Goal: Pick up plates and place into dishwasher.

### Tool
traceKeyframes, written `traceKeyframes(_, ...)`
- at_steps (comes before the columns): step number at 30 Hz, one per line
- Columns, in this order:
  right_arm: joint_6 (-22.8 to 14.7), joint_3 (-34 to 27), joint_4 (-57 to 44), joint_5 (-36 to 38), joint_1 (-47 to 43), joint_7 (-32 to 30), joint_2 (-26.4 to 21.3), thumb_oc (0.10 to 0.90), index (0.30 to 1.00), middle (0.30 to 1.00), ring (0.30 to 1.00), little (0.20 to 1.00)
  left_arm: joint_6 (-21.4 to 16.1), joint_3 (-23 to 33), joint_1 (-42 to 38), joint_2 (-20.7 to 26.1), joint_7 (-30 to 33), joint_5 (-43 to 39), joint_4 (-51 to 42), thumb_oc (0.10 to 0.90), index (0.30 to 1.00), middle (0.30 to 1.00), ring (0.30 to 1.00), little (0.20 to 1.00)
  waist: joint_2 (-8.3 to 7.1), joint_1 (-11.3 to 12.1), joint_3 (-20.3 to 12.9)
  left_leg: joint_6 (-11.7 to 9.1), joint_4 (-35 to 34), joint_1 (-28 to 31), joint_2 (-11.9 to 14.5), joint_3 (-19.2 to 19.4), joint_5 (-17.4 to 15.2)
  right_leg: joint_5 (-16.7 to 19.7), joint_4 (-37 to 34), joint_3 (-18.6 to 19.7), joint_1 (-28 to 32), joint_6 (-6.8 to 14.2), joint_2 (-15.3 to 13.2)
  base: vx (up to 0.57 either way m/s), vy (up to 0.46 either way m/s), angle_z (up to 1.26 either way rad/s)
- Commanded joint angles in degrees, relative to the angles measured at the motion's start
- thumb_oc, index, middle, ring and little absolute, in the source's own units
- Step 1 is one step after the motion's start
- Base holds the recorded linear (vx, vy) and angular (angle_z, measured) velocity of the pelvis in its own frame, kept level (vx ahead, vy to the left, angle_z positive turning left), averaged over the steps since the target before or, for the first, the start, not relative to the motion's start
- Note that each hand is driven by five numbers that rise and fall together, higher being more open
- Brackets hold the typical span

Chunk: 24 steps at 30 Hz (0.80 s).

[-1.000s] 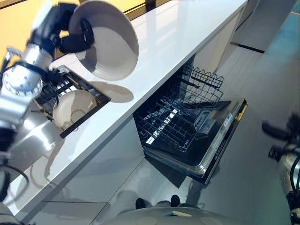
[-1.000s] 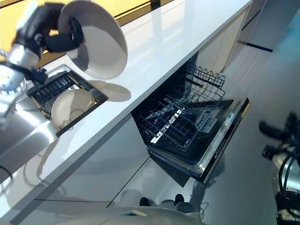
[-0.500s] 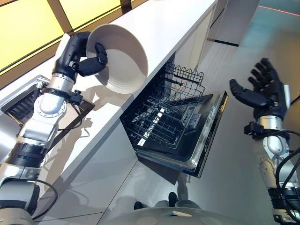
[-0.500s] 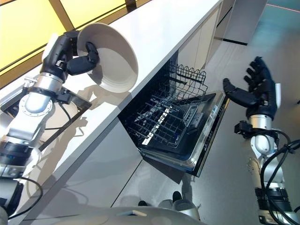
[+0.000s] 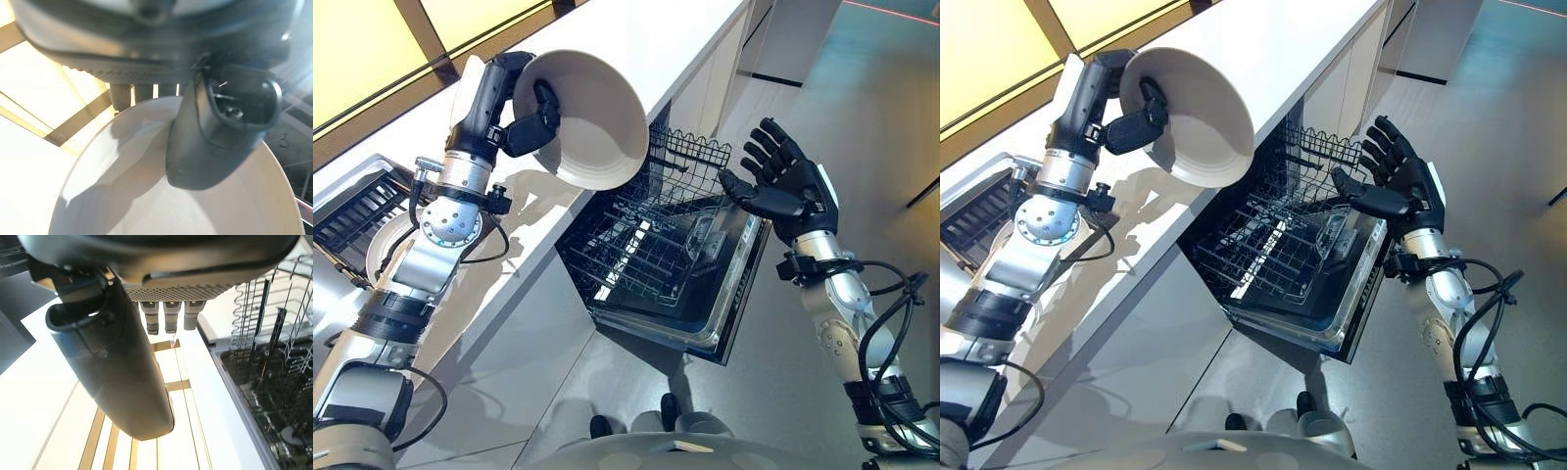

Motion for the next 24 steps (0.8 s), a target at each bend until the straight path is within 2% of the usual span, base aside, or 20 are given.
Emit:
traceKeyframes(1,-3.6,-0.3,-7.8,3.0,-8.5,1.7,0.1,0.800,0.900,0.900,0.900,0.900,-5.4,-1.6,-13.7,0.0,6.2,2.5,0.0,0.100,0.300,0.300,0.300,0.200,-0.45,-0.8,-4.8,-1.1,0.2,2.7,-0.8,1.1,-4.1,0.3,1.0,-1.4,1.4,5.8,-2.1,-0.02,-0.014,-0.04)
traceKeyframes(6,-2.7,1.5,-8.5,4.2,-9.9,2.6,1.6,0.800,0.900,0.900,0.900,0.900,-4.2,-5.2,-16.2,-2.9,8.7,7.9,1.0,0.100,0.300,0.300,0.300,0.200,-0.65,-1.5,-5.0,-1.1,0.2,2.6,-0.6,1.6,-4.0,0.3,1.0,-1.0,1.2,5.7,-2.0,-0.01,-0.007,-0.01)
traceKeyframes(14,-0.6,3.9,-8.8,6.3,-11.2,3.2,3.2,0.800,0.900,0.900,0.900,0.900,-2.9,-9.8,-18.5,-7.1,11.8,12.2,2.3,0.100,0.300,0.300,0.300,0.200,-1.15,-2.5,-5.2,-1.1,0.2,2.6,-0.3,2.2,-3.9,0.4,0.9,-0.4,0.9,5.7,-1.7,0.00,0.000,0.00)
traceKeyframes(24,1.0,5.2,-10.0,9.1,-11.0,4.2,4.8,0.800,0.900,0.900,0.900,0.900,-1.0,-12.3,-21.8,-8.5,15.8,15.9,1.2,0.100,0.300,0.300,0.300,0.200,-1.32,-3.6,-5.1,-1.1,0.2,2.5,-0.1,3.2,-3.8,0.5,0.9,0.1,0.6,5.8,-1.5,0.00,-0.009,-0.05)
